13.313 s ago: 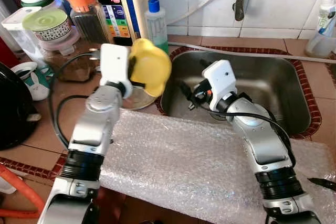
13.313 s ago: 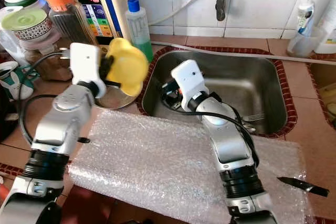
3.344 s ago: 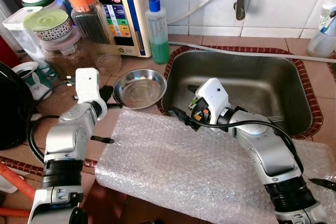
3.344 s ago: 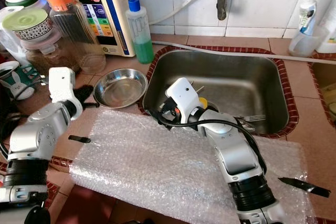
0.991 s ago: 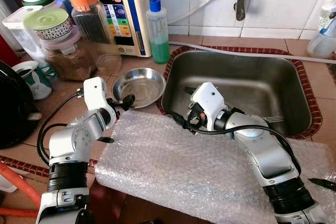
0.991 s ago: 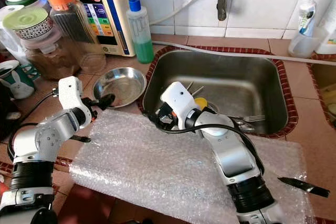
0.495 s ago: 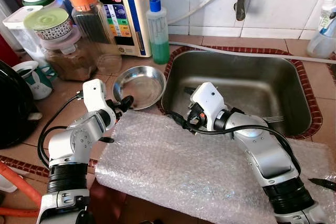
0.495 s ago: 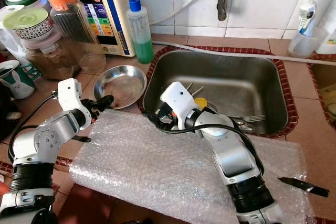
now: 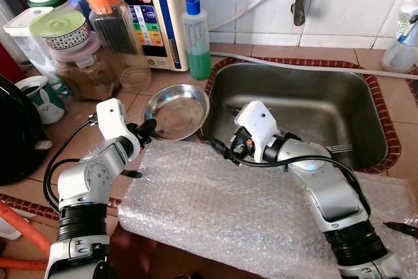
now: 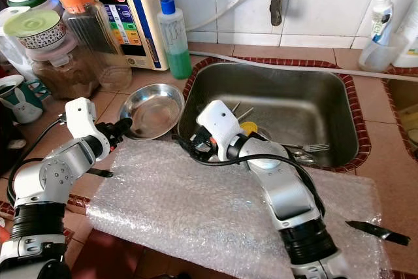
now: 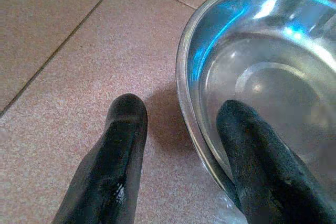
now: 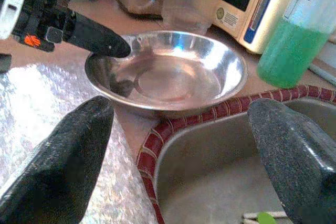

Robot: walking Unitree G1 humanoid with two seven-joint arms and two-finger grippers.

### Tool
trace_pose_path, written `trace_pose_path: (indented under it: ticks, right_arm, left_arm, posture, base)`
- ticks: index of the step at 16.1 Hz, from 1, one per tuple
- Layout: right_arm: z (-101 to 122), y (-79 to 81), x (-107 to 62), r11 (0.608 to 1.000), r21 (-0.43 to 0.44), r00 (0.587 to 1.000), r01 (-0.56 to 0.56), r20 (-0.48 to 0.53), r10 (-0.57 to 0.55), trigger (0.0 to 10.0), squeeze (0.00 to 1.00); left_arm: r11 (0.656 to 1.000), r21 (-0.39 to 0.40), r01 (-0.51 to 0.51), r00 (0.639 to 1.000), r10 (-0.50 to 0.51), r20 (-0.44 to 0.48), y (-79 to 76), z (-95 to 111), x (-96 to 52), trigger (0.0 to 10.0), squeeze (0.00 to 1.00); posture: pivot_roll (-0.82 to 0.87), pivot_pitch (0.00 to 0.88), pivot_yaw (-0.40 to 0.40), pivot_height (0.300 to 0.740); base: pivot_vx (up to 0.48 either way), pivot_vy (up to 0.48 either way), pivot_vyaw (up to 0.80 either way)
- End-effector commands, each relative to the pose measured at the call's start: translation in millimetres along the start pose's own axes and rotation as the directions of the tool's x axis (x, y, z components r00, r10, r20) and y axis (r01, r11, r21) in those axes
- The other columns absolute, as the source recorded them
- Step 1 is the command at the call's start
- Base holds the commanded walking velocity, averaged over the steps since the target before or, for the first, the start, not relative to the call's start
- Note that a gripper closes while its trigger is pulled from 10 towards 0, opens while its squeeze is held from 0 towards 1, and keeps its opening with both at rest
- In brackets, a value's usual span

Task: Kitchen organization

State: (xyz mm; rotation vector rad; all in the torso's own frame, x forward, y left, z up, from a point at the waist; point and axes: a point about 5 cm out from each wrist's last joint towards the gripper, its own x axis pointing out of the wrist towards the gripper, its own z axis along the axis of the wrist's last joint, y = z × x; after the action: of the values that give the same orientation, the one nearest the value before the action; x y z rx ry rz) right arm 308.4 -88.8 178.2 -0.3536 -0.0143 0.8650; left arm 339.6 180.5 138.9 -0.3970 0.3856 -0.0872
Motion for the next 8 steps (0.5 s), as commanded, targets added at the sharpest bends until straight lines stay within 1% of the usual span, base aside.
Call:
trace_pose_path:
  ticks: [1, 3, 5, 8]
  right_arm:
    - [8.6, -1.5, 0.9, 1.000, -0.004, 0.999, -0.004, 0.038, 0.004, 10.0, 0.00]
    - [10.3, -0.5, 1.4, 1.000, -0.003, 0.999, -0.008, 0.044, 0.008, 10.0, 0.00]
    - [11.2, -0.2, 1.5, 1.000, 0.001, 0.999, -0.011, 0.051, 0.011, 10.0, 0.00]
    - [11.2, 0.5, 1.8, 1.000, 0.005, 0.999, -0.012, 0.052, 0.012, 10.0, 0.00]
  left_arm:
    - [1.000, -0.001, -0.028, 1.000, 0.028, -0.011, 4.9, -2.5, 0.0, 0.0, 0.00]
    - [1.000, 0.006, -0.029, 1.000, 0.029, -0.002, 4.8, -1.2, 0.4, 0.0, 0.00]
    - [0.999, -0.012, -0.036, 0.999, 0.036, 0.014, 4.5, 1.3, 1.1, 0.0, 0.00]
    - [0.998, -0.059, -0.027, 0.998, 0.030, 0.052, 1.7, 6.8, 1.2, 0.0, 0.00]
  posture:
    - [-0.21, 0.090, 0.142, 0.740]
    - [-0.21, 0.092, 0.143, 0.740]
    - [-0.21, 0.092, 0.143, 0.740]
    - [-0.21, 0.093, 0.146, 0.740]
  base:
    - [0.000, 0.000, 0.00]
    - [0.000, 0.000, 0.00]
    - [0.000, 0.000, 0.00]
    - [0.000, 0.000, 0.00]
